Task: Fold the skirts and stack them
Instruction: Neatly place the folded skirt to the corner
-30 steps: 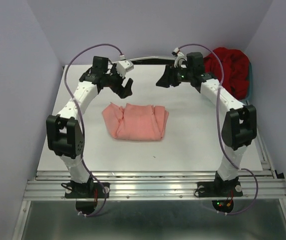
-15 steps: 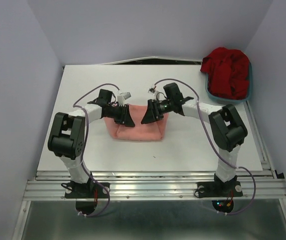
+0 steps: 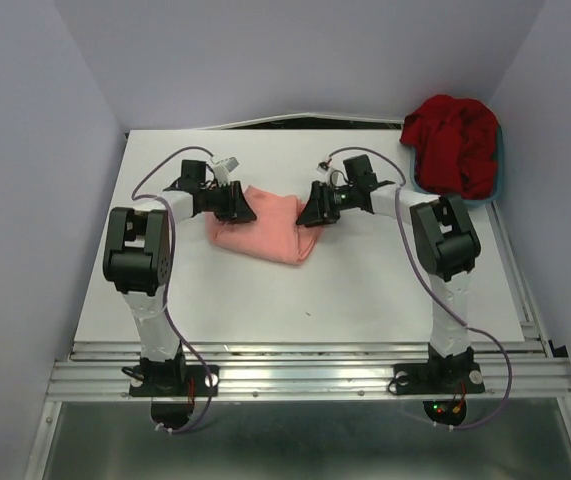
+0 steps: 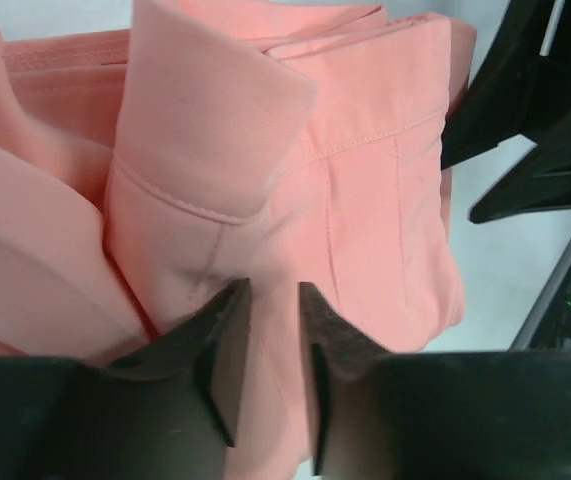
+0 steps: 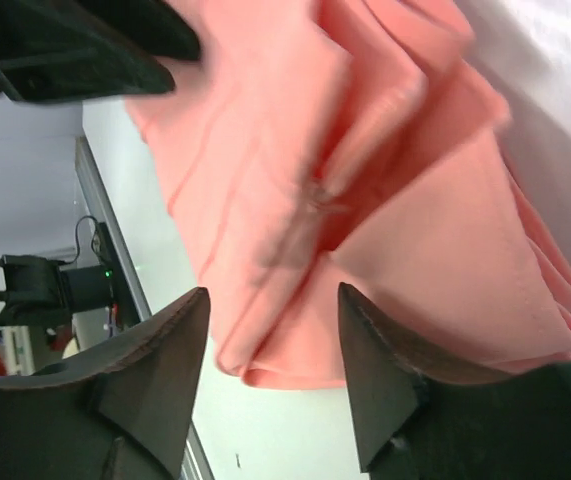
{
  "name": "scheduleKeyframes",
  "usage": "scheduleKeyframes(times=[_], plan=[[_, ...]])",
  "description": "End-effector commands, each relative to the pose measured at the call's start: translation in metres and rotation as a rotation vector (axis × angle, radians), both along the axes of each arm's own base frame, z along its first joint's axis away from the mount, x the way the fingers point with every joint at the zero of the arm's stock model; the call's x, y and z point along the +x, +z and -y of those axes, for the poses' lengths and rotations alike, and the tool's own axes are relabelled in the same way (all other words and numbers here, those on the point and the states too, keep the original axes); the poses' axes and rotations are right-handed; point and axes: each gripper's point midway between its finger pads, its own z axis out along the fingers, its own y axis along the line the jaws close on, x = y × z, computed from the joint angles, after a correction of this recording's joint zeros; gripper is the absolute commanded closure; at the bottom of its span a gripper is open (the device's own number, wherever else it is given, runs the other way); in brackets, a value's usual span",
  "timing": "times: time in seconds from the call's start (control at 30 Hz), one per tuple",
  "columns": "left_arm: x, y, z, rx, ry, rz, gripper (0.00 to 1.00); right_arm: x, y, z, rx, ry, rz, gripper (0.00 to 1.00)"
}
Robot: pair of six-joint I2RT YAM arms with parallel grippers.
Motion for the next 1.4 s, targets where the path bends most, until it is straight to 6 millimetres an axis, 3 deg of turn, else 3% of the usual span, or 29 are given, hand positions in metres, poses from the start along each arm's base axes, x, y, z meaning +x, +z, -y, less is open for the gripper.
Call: scheduleKeyframes(times=[0.0, 0.07, 0.1, 0.13, 0.17, 0.27, 0.37, 0.5, 0.53, 0.57, 0.63, 0.73, 0.83, 0.93, 0.97, 1.03, 1.13, 1.27, 1.3, 1.37], plan=[[0.021, 0.069, -0.018, 0.121, 0.033, 0.247, 0.48, 0.031, 0.106, -0.015, 0.072, 0.017, 0.289, 0.38], [0.020, 0.107, -0.023, 0.204, 0.061, 0.375, 0.34, 0.031, 0.145, -0.012, 0.080, -0.004, 0.372, 0.30], [0.014, 0.115, -0.024, 0.235, 0.065, 0.401, 0.29, 0.031, 0.155, -0.009, 0.071, -0.012, 0.409, 0.20], [0.010, 0.138, -0.024, 0.296, 0.083, 0.490, 0.18, 0.029, 0.159, -0.005, 0.056, -0.024, 0.430, 0.15], [0.003, 0.140, -0.023, 0.333, 0.086, 0.513, 0.03, 0.027, 0.175, 0.002, 0.027, -0.064, 0.473, 0.05], [-0.014, 0.160, -0.012, 0.398, 0.115, 0.599, 0.01, 0.027, 0.182, 0.026, -0.088, -0.148, 0.571, 0.00], [-0.018, 0.156, -0.013, 0.356, 0.243, 0.515, 0.01, 0.026, 0.175, 0.049, -0.214, -0.201, 0.627, 0.00], [-0.025, 0.133, -0.001, 0.397, 0.088, 0.443, 0.01, 0.018, 0.156, 0.088, -0.393, -0.266, 0.639, 0.00], [-0.027, 0.126, 0.003, 0.440, 0.086, 0.451, 0.01, 0.013, 0.161, 0.092, -0.401, -0.267, 0.658, 0.00], [-0.022, 0.119, -0.006, 0.520, 0.137, 0.465, 0.01, 0.011, 0.159, 0.099, -0.413, -0.276, 0.652, 0.00], [-0.023, 0.105, -0.006, 0.564, 0.150, 0.451, 0.01, 0.005, 0.150, 0.110, -0.451, -0.282, 0.639, 0.00], [-0.020, 0.070, -0.013, 0.660, 0.171, 0.382, 0.01, 0.002, 0.148, 0.126, -0.481, -0.310, 0.631, 0.00], [-0.021, 0.051, -0.007, 0.704, 0.147, 0.363, 0.01, 0.002, 0.142, 0.133, -0.497, -0.323, 0.616, 0.00], [-0.022, 0.020, -0.002, 0.760, 0.127, 0.308, 0.02, 0.002, 0.134, 0.136, -0.502, -0.320, 0.596, 0.00], [-0.022, 0.001, -0.002, 0.778, 0.126, 0.261, 0.02, 0.003, 0.134, 0.135, -0.501, -0.319, 0.596, 0.00], [-0.019, -0.015, -0.001, 0.793, 0.144, 0.205, 0.02, 0.004, 0.129, 0.134, -0.505, -0.314, 0.584, 0.00], [-0.015, -0.057, -0.006, 0.808, 0.162, 0.065, 0.02, 0.010, 0.129, 0.138, -0.512, -0.324, 0.583, 0.00], [0.012, -0.067, -0.027, 0.792, 0.225, -0.006, 0.02, 0.012, 0.126, 0.138, -0.520, -0.319, 0.579, 0.00], [0.027, -0.059, -0.039, 0.780, 0.260, -0.007, 0.02, 0.013, 0.123, 0.139, -0.533, -0.305, 0.592, 0.00], [0.039, -0.062, -0.053, 0.770, 0.283, -0.037, 0.02, 0.014, 0.121, 0.143, -0.539, -0.310, 0.585, 0.00]])
